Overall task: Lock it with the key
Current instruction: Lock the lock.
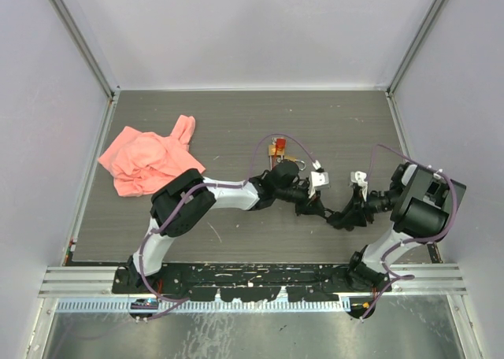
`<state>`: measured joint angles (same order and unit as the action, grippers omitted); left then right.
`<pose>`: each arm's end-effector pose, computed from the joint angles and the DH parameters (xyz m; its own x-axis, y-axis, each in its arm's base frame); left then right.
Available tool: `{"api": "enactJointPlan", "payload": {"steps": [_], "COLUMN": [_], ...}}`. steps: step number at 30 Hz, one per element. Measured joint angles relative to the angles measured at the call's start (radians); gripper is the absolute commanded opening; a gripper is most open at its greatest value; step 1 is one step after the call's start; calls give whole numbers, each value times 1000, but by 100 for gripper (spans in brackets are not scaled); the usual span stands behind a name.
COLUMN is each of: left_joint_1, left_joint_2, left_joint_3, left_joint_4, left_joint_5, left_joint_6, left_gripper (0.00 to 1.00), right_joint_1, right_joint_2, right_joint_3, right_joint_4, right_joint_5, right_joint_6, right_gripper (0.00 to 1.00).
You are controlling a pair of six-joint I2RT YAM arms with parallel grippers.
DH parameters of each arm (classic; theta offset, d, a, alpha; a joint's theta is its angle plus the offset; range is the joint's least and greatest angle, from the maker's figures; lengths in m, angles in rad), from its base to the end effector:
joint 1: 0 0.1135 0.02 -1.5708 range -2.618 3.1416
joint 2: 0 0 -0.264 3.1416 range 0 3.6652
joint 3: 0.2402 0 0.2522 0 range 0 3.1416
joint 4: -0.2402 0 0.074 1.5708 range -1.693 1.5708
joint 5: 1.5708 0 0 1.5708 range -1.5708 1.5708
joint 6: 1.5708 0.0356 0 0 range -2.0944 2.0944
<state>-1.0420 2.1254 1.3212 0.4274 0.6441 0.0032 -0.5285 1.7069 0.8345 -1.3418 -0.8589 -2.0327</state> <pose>0.2174 -0.4144 0.1654 -0.1825 0.3174 -0.9306 0.9727 -0.0797 -0.2180 0.1871 -0.0780 0.1482 -0.3381 -0.4798 -0.8096 -0.9401 0.2118 0.2671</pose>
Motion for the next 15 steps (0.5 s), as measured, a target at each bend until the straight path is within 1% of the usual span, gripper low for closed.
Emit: {"api": "enactJointPlan", "payload": {"steps": [3, 9, 12, 15], "left_joint_1": [-2, -3, -6, -7], "left_joint_2": [3, 1, -11, -37], "left_joint_3": [10, 25, 25, 25], "left_joint_4": [-16, -56, -80, -134], "left_joint_5": [0, 10, 10, -2], "left_joint_6": [4, 40, 67, 92], "left_gripper": [0, 0, 0, 0], "right_joint_1": [-10, -9, 2, 37], "right_joint_2": [-20, -158, -171, -172], "right_joint_3": [-19, -89, -89, -82], "right_joint_4": [12, 88, 90, 95], "right_joint_5": [-8, -17, -16, -23], "right_joint_6": [-1, 0, 0, -2], "right_gripper": [1, 1, 1, 1]}}
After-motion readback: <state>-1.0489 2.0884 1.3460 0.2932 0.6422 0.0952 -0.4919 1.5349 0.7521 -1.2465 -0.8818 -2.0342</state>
